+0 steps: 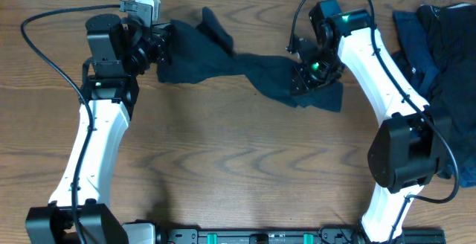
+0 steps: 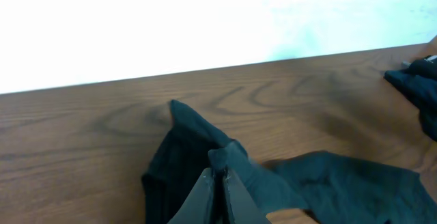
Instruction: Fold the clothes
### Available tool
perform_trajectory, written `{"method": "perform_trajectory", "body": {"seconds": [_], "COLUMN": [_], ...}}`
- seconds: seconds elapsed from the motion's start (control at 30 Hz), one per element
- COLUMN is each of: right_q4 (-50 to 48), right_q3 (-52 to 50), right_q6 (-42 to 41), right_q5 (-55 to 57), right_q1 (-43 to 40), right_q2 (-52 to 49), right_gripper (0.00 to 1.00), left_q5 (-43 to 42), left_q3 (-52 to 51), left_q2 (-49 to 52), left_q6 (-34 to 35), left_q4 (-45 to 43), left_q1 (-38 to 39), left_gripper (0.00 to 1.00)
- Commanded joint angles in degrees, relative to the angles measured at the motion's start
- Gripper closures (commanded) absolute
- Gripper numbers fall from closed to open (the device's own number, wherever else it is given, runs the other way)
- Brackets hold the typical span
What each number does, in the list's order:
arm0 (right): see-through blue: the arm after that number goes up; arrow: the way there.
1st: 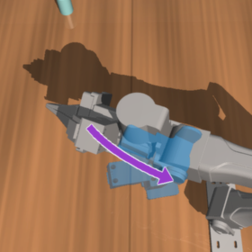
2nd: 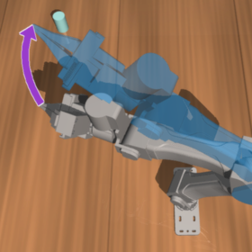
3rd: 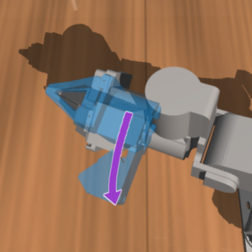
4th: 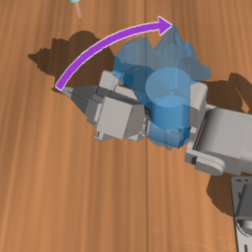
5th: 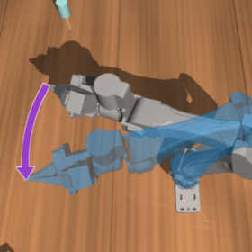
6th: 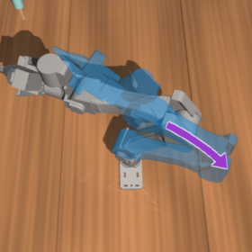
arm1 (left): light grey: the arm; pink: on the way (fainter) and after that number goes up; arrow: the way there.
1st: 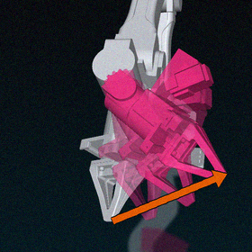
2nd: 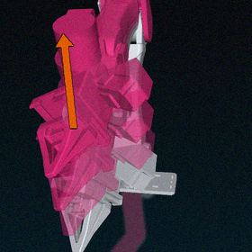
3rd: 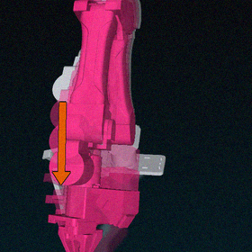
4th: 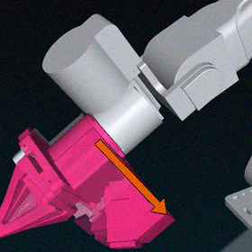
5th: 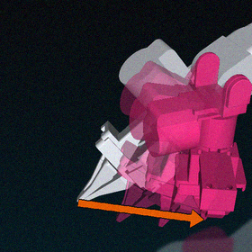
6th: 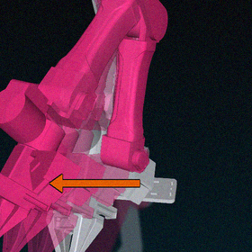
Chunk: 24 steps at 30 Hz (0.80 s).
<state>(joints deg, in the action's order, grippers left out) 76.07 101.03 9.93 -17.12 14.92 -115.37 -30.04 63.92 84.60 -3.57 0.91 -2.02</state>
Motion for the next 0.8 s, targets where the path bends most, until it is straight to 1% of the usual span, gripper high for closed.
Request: {"method": "perform_trajectory", "body": {"seconds": [0.0, 0.1, 0.17, 0.3, 0.37, 0.43, 0.53, 0.77], "right_q4": [0.96, -0.85, -3.91, -14.36, -17.90, -18.97, -20.41, -25.73], "right_q3": [-1.51, -5.62, -9.55, -15.78, -17.29, -18.14, -19.58, -21.29], "right_q6": [-2.05, -2.64, -3.76, -7.93, -10.93, -13.73, -14.21, -14.23], "right_q5": [-1.75, -6.21, -6.62, -6.49, -3.65, 1.22, 5.79, 6.84], "right_q1": [0.61, 1.68, 2.67, 3.50, 3.54, 3.54, 3.52, 3.48], "right_q2": [-0.72, -0.72, -0.72, -0.72, -0.72, -0.72, -0.72, -0.72], "right_gripper": [0.61, 0.62, 0.60, 0.60, 0.58, 0.57, 0.53, 0.50], "left_q5": [-0.57, -0.57, -0.57, -0.57, -0.55, -0.55, -0.55, -0.55], "left_q3": [0.83, 0.83, 0.83, 0.83, 0.83, 0.83, 0.81, 0.81], "left_q2": [0.48, 0.48, 0.46, 0.48, 0.48, 0.48, 0.48, 0.48], "left_q6": [0.48, 0.46, 0.46, 0.46, 0.46, 0.46, 0.46, 0.46], "left_q4": [-0.11, -0.13, -0.11, -0.11, -0.11, -0.09, -0.07, 0.83], "left_q1": [0.13, 0.13, 0.13, 0.13, 0.13, 0.13, 0.13, 0.13], "left_gripper": [0.94, 0.94, 0.94, 0.94, 0.94, 0.94, 0.94, 0.94]}}
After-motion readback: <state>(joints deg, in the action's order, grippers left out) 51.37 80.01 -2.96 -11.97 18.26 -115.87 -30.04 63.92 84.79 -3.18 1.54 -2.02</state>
